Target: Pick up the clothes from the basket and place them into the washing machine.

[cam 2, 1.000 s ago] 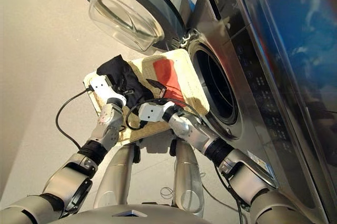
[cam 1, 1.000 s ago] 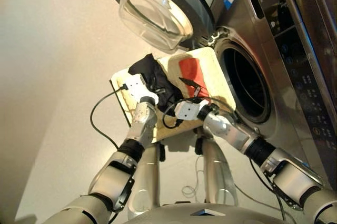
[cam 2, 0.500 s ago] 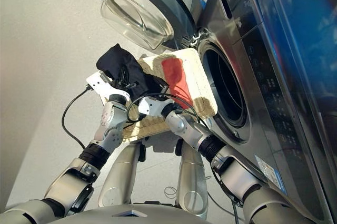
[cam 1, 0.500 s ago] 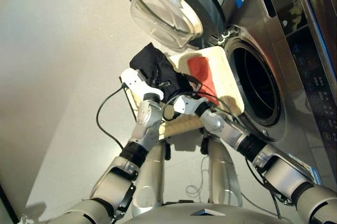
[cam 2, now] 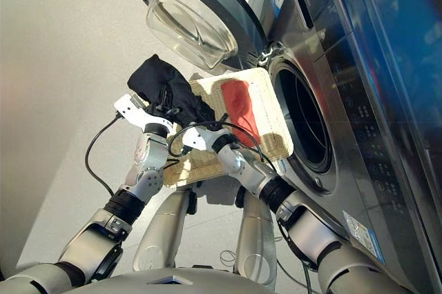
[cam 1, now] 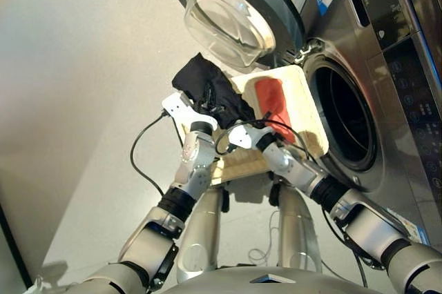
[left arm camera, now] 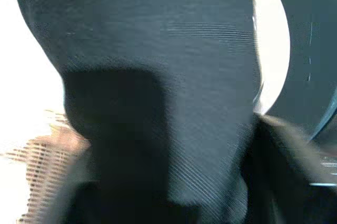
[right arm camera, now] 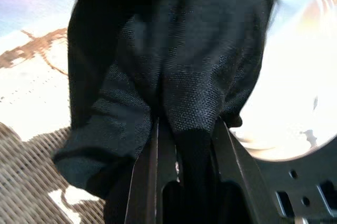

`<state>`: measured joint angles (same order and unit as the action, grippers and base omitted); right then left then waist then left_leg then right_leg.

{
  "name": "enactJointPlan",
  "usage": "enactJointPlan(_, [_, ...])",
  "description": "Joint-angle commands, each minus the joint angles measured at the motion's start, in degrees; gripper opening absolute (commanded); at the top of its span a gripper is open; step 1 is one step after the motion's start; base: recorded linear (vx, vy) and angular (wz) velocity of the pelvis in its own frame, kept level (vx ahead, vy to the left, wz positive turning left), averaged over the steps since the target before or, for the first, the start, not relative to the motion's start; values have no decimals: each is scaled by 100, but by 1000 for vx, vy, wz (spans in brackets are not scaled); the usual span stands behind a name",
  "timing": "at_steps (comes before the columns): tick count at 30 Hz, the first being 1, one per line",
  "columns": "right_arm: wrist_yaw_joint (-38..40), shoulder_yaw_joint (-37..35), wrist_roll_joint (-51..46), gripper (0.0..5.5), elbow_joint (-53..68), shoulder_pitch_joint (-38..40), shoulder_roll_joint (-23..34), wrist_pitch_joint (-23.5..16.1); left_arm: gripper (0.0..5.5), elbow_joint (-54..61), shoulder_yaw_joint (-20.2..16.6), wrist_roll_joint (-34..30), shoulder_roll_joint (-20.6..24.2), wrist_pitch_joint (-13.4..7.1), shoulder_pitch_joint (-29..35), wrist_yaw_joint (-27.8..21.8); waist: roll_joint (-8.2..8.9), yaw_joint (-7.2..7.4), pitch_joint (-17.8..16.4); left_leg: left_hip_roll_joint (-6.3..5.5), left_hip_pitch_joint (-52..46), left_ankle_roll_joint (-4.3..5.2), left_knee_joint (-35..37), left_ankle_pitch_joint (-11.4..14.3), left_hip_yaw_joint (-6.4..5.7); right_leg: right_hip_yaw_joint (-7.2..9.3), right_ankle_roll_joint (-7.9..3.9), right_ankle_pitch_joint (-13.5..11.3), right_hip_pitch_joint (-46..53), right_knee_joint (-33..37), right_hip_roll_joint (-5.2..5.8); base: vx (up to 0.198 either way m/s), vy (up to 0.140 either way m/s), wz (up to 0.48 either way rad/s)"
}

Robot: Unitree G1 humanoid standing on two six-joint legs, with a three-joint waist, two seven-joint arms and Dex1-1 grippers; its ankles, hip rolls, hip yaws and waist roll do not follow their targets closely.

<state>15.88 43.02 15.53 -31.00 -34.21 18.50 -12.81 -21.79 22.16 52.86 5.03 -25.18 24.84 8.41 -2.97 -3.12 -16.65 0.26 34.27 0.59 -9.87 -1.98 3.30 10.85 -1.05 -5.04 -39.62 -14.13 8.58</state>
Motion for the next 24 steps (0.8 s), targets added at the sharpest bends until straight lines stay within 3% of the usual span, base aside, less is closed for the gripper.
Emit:
enactJointPlan(1, [369,-218,25,0,22,-72,-474,-254,550,468,-41,-100,-25,-407,-29,-32,-43,-32,185,-224,146,-46,-109,228,180,30,-443,155,283,162,-23,0,0,0])
enactJointPlan(7, [802,-744,-452,0,-38,373,-497,-388,550,518,-459,-166,32,-566,-247,230,-96,-3,178,-237,177,-51,-99,207,216,1,-440,130,223,154,-13,0,0,0])
enactJointPlan(14, [1706,-1915,-1405,0,-404,910,-604,-573,550,405,-1085,-428,182,-739,-561,763,-223,45,92,-258,283,-56,-156,199,274,-66,-425,116,89,80,10,0,0,0])
enactJointPlan(19, [2176,-2537,-1577,0,-542,952,-535,-588,550,404,-1198,-526,245,-756,-841,773,-335,68,28,-283,451,-62,-247,215,324,-126,-414,125,-106,-23,28,-18,21,-12])
enactJointPlan(24, [2919,-3421,-2009,0,-854,369,-464,-697,550,245,-1178,-489,270,-708,-980,706,-455,109,-124,-264,875,-101,-535,305,418,-268,-377,152,-575,-297,20,-10,9,-9])
